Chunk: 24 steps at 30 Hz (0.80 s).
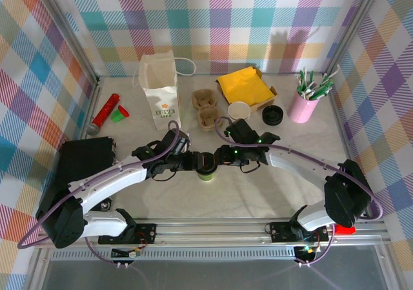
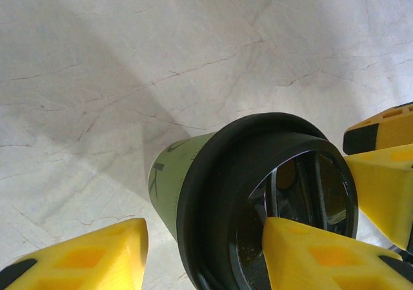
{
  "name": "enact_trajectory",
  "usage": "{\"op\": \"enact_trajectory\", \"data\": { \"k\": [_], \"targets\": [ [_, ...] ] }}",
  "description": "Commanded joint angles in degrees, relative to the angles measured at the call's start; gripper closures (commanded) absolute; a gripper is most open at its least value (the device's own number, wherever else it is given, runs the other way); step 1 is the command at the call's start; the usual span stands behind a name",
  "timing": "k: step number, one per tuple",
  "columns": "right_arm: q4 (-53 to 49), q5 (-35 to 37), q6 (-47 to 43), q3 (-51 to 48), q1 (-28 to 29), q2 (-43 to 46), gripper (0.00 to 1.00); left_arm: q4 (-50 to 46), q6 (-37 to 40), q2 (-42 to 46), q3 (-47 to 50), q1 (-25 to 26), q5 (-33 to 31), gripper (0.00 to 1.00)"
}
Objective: Pack the takeout coffee
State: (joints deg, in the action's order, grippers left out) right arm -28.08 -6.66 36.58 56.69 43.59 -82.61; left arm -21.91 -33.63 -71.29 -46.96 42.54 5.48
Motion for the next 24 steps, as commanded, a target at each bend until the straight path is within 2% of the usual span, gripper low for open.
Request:
{"op": "enact_trajectory", "data": {
  "k": [1, 8, 13, 17, 20, 24],
  "targets": [
    [-1.96, 2.08, -0.18, -2.62, 0.57, -1.15, 0.52, -2.35, -0.43, -0.26, 2.62, -0.57, -0.12, 0.51],
    [-2.57, 0.33, -0.7, 0.35, 0.69, -0.62, 0.52, -0.49, -0.53, 0.91, 0.82, -0.45, 2.1, 0.51],
    [-6.51, 2.95, -1.86, 6.34, 1.3, -0.49, 0.5, -2.86, 0.81, 1.32, -3.82, -0.5, 1.16, 0.47],
    [-9.13, 4.27, -3.6, 10.22, 1.32, -0.3, 0.41, -5.71, 2.04, 1.38, -7.7, -0.46, 0.48, 0.39],
    [-11.47, 5.87, -4.48, 12.36, 1.32, 0.29, 0.38, -6.94, 2.17, 3.32, -9.37, -0.55, 0.07, 0.33],
    [-13.41, 6.77, -3.6, 13.61, 1.48, 1.09, 0.36, -10.43, 1.12, 6.81, -10.49, -1.02, -3.8, 0.3]
  ]
}}
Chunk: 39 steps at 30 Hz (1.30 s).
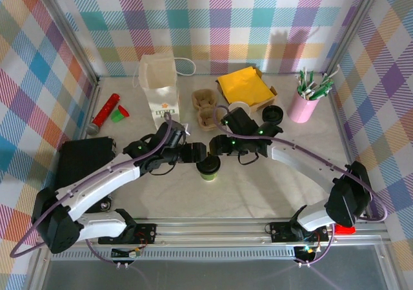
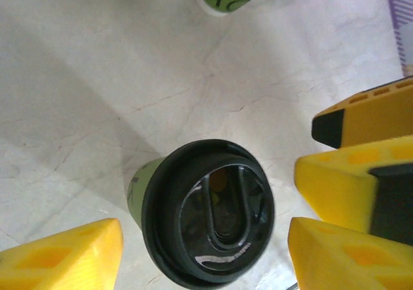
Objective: Pack the takeout coffee
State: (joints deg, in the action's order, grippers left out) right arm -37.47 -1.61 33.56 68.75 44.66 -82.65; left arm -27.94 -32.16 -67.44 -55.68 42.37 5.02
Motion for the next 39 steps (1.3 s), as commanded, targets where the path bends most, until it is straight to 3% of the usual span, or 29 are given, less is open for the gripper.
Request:
{"op": "enact_trajectory", "data": {
  "k": [1, 8, 16, 27, 39],
  "targets": [
    [-4.9, 2.38, -0.09, 1.93, 0.74, 1.13, 0.36, -5.63, -0.95, 4.25, -1.76, -1.01, -5.16, 0.3],
    [-10.72, 12.23, 3.48, 5.76, 7.63, 0.21, 0.18, -11.95, -4.81, 15.59, 2.5, -2.81, -18.85, 0.25],
    [-15.15, 19.13, 4.51, 12.17, 14.39, -7.26, 0.08, -16.3, -5.1, 24.31, 5.81, -4.15, -23.46, 0.23],
    [-15.26, 19.97, 4.98, 15.53, 16.6, -14.2, 0.07, -16.59, -4.88, 25.87, 6.56, -4.15, -23.08, 0.23],
    [-14.76, 20.33, 5.12, 16.15, 17.3, -16.65, 0.15, -16.09, -4.84, 25.97, 7.21, -4.23, -22.81, 0.23]
  ]
}}
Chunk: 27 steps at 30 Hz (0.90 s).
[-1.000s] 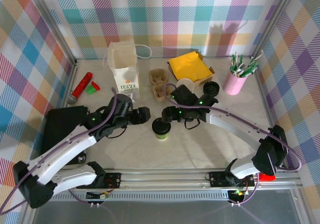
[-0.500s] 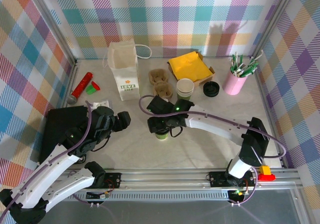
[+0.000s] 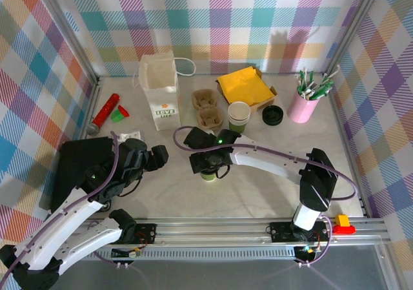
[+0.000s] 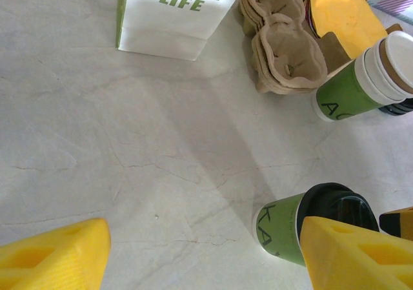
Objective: Pack the takeout coffee
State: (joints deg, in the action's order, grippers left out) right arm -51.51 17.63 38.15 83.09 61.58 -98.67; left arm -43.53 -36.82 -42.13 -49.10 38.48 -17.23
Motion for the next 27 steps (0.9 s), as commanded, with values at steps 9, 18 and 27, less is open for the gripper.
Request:
{"op": "enact_trajectory", "data": {
  "k": [9, 18, 27],
  "targets": [
    [-1.58, 1.26, 0.34, 2.11, 0.38, -2.31, 0.2, -0.51, -0.27, 1.0, 0.96, -0.34, -0.86, 0.23],
    [-3.52, 2.06, -0.07, 3.22, 0.38, -3.68, 0.19, -0.15, -0.18, 0.73, 0.94, -0.33, -0.87, 0.22],
    [-3.99, 2.57, -1.43, 2.77, 0.38, -3.11, 0.25, -0.15, -0.02, 0.82, 0.73, -0.33, -1.05, 0.22]
  ]
}}
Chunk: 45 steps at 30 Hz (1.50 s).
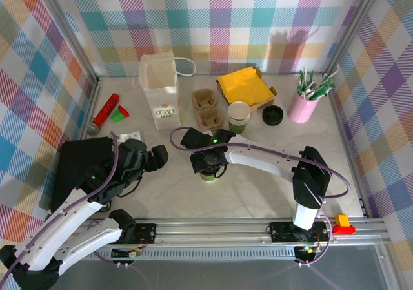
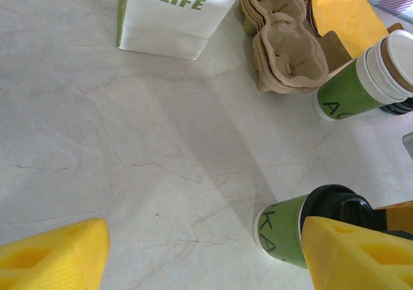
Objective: Pack the takeout coffee
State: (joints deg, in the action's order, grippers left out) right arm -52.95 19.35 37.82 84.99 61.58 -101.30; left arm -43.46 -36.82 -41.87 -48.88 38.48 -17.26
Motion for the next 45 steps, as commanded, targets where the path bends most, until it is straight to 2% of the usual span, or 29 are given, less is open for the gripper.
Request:
{"op": "enact_trajectory", "data": {
  "k": [1, 8, 15, 26, 38, 45],
  "targets": [
    [-2.72, 1.18, -1.3, 0.69, 0.38, -0.24, 0.25, -0.32, -0.02, 0.56, 0.43, -0.34, -0.98, 0.22],
    [-4.4, 3.91, -2.31, -1.32, -1.24, 2.59, 0.25, -0.74, 0.15, 0.56, 0.09, -0.34, -1.11, 0.22],
    [-3.4, 4.55, -4.09, -7.05, -8.1, 8.97, 0.24, -1.09, -0.01, 0.78, -0.07, -0.33, -1.11, 0.21],
    [2.59, 2.67, -11.04, -17.36, -27.52, 18.09, 0.24, -2.46, -0.18, 1.71, -0.67, -0.33, -1.55, 0.21],
    [7.32, 1.58, -17.26, -18.28, -45.49, 17.74, 0.24, -2.94, -0.66, 2.13, -0.87, -0.34, -1.37, 0.21],
    [9.71, -1.03, -19.36, -16.83, -53.76, 16.25, 0.24, -3.82, -0.68, 2.48, -1.04, -0.33, -1.46, 0.21]
  ]
}}
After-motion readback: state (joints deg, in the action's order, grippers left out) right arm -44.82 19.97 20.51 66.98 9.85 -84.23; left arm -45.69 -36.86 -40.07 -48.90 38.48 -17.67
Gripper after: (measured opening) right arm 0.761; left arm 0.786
